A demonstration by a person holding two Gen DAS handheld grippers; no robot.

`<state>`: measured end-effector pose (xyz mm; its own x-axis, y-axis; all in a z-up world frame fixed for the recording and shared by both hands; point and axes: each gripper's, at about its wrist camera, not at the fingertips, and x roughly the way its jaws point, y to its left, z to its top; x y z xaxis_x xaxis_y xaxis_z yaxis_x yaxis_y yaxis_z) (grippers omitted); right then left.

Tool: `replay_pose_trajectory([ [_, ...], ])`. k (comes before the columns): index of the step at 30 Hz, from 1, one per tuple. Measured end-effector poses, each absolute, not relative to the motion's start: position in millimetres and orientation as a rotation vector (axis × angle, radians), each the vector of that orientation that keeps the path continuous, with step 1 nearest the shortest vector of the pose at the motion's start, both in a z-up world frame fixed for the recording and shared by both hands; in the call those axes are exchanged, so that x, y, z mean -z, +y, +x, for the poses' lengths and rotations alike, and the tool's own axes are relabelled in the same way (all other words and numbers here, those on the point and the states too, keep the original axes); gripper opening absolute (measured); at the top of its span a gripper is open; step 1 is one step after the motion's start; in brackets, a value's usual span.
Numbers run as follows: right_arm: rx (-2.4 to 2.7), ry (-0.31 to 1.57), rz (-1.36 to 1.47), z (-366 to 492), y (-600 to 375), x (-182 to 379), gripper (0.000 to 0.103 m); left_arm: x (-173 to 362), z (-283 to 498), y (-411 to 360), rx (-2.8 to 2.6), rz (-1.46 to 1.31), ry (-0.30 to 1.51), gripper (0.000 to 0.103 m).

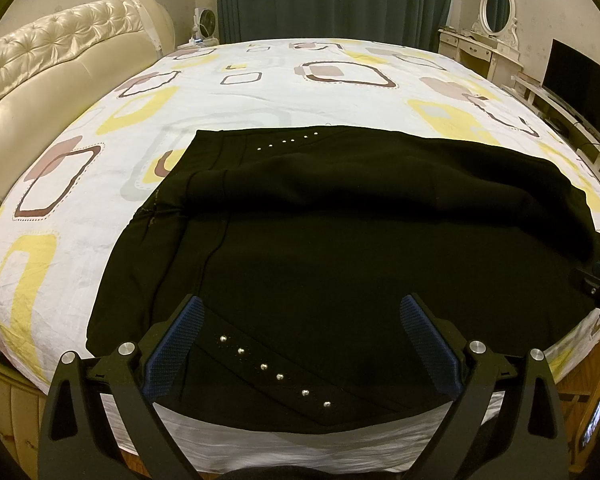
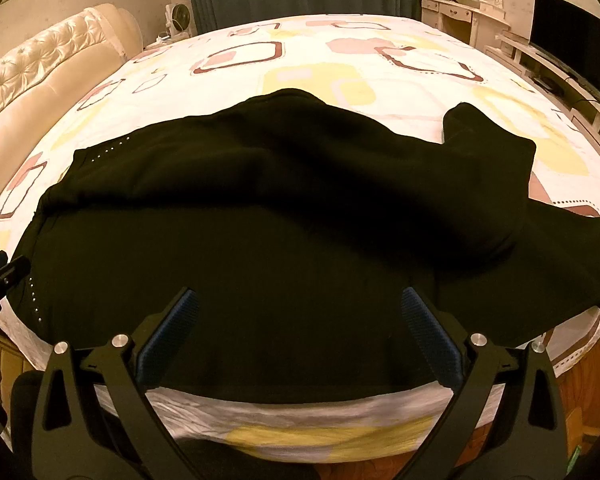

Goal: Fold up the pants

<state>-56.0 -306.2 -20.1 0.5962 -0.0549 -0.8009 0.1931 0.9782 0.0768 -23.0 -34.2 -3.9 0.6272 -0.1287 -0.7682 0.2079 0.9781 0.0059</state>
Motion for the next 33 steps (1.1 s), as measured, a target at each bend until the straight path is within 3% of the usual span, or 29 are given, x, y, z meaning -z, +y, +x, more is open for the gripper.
replay_pose_trajectory([
  [25,0.035,0.936,0.209,-52,-300,9,0.101,-7,-17,-26,0.218,0.077,0.861,0.098],
  [33,-0.195,0.865,0.117,13,-303,-36,0.101,-25,69,30,0.229,0.114,0.85,0.098],
])
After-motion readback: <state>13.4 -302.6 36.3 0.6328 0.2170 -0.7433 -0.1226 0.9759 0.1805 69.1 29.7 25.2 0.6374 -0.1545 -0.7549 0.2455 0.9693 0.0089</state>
